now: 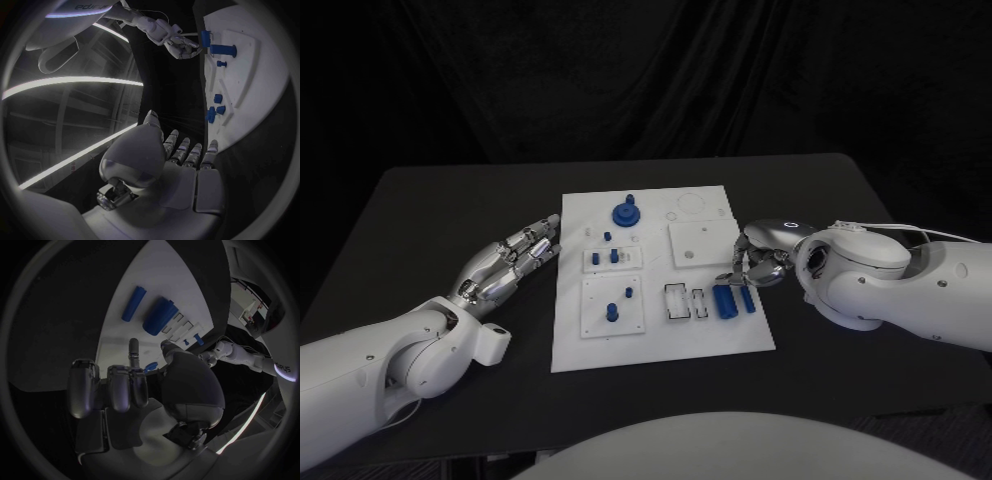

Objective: Assemble the parts on the task board

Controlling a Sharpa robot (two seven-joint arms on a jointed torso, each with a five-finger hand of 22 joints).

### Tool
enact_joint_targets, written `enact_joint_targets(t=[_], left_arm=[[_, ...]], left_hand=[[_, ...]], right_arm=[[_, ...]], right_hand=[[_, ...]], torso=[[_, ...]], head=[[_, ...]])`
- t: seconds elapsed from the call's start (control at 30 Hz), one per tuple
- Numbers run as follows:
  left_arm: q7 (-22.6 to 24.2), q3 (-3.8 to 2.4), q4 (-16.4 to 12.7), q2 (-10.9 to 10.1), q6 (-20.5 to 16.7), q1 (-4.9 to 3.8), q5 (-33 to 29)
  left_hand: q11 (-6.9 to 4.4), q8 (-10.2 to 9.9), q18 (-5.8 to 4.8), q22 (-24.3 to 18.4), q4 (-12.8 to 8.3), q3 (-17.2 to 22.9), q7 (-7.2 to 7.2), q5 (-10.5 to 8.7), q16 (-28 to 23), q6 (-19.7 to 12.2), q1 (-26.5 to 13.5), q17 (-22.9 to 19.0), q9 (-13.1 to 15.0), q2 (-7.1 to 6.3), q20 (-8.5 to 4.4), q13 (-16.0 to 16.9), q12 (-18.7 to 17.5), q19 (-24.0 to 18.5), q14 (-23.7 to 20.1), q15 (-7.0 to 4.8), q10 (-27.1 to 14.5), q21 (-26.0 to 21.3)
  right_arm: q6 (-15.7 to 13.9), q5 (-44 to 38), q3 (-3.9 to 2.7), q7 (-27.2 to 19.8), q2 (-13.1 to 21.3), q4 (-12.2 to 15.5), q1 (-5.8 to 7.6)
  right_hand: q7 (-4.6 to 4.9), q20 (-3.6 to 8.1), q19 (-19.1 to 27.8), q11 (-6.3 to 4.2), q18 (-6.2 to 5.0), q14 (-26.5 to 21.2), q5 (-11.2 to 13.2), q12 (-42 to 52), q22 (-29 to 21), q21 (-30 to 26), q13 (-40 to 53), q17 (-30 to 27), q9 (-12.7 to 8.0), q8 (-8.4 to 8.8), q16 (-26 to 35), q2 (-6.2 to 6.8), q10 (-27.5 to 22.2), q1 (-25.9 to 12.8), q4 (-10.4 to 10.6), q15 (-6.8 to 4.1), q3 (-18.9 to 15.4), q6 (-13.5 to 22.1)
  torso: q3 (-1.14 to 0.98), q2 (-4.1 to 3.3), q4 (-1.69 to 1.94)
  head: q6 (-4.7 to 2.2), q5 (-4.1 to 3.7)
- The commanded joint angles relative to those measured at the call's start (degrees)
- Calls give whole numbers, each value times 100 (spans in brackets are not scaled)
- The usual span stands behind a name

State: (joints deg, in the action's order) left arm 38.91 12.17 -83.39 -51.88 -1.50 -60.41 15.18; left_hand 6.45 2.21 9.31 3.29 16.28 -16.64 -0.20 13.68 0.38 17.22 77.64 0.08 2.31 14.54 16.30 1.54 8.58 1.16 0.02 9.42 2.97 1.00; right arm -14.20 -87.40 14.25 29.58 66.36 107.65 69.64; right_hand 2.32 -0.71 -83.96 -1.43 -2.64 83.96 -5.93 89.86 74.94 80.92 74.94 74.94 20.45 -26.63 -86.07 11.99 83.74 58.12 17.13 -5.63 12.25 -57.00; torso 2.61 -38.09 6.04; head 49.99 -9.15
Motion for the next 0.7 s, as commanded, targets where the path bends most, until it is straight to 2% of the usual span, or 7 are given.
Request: enact_joint_targets(t=[0.03, 0.17, 0.23, 0.3, 0.4, 0.63, 0.7], left_arm=[[416, -5, -8, 3, 44, 10, -32], [410, -5, -10, -2, 52, 13, -32], [403, -5, -14, -10, 54, 15, -32], [399, -5, -17, -17, 56, 15, -32], [392, -5, -20, -27, 58, 17, -32], [376, -5, -27, -38, 64, 20, -32], [372, -5, -29, -39, 67, 20, -32]], left_hand=[[-20, 1, 97, -8, 14, 29, 1, 22, -38, 7, -5, -8, 6, 50, -24, -5, 7, -19, -2, -18, -39, -21], [-20, -1, 97, -6, 15, 32, 1, 24, -38, 1, -3, -8, 5, 54, -22, -6, 6, -18, -2, -15, -40, -20], [-20, -1, 97, -6, 15, 32, 1, 24, -38, 1, -3, -8, 5, 54, -22, -6, 6, -18, -2, -15, -40, -20], [-19, -2, 97, -6, 15, 35, 3, 28, -38, -4, -1, -8, 4, 60, -19, -6, 3, -18, -2, -11, -43, -20], [-18, -3, 97, -7, 15, 37, 4, 31, -38, -5, 0, -8, 4, 65, -17, -6, 4, -18, -2, -6, -43, -20], [-17, -4, 97, -5, 15, 38, 5, 33, -38, -7, 1, -8, 4, 67, -16, -7, 1, -18, -2, -4, -45, -20], [-15, -4, 97, -4, 15, 39, 7, 35, -38, -9, 2, -8, 3, 69, -14, -7, 0, -17, -2, -1, -46, -19]], right_arm=[[91, -267, -2, 273, -37, 18, -37], [143, -322, -2, 303, -81, 24, -89], [184, -372, -2, 339, -99, 32, -137], [217, -436, -2, 374, -108, 35, -163], [308, -548, -2, 457, -120, 41, -196], [537, -650, -3, 581, -153, 58, -250], [546, -660, -3, 583, -170, 60, -261]], right_hand=[[-15, 56, -432, -34, 79, 477, 98, 14, 1268, 37, 1506, 778, 47, -67, -39, -12, 626, -117, 0, -49, -54, -68], [-59, 86, -434, -70, 87, 487, 276, 14, 1279, 100, 1506, 839, 157, -202, -74, 45, 626, -309, 6, -87, -146, -162], [-98, 127, -434, -109, 95, 493, 302, 14, 1288, 152, 1506, 879, 261, -303, -98, 105, 626, -550, 5, -125, -462, -179], [-123, 150, -430, -133, 98, 493, 303, 14, 1291, 179, 1506, 892, 355, -388, -106, 36, 626, -592, 8, -145, -793, -179], [-156, 172, -427, -162, 102, 497, 302, 14, 1295, 212, 1506, 921, 483, -509, -123, 41, 626, -696, 9, -168, -981, -205], [-177, 187, -420, -182, 100, 494, 301, 14, 1293, 218, 1506, 912, 582, -591, -119, 12, 626, -813, 9, -183, -1094, -211], [-183, 192, -412, -188, 96, 487, 300, 14, 1287, 206, 1506, 881, 626, -617, -105, -43, 626, -830, 7, -189, -1056, -198]], torso=[[6, -2, 8], [6, -6, 0], [8, -5, 5], [11, -4, 13], [12, -4, 15], [9, -4, 13], [10, -4, 15]], head=[[1, -13], [1, 5], [1, 7], [1, 5], [1, 9], [1, 14], [1, 12]])
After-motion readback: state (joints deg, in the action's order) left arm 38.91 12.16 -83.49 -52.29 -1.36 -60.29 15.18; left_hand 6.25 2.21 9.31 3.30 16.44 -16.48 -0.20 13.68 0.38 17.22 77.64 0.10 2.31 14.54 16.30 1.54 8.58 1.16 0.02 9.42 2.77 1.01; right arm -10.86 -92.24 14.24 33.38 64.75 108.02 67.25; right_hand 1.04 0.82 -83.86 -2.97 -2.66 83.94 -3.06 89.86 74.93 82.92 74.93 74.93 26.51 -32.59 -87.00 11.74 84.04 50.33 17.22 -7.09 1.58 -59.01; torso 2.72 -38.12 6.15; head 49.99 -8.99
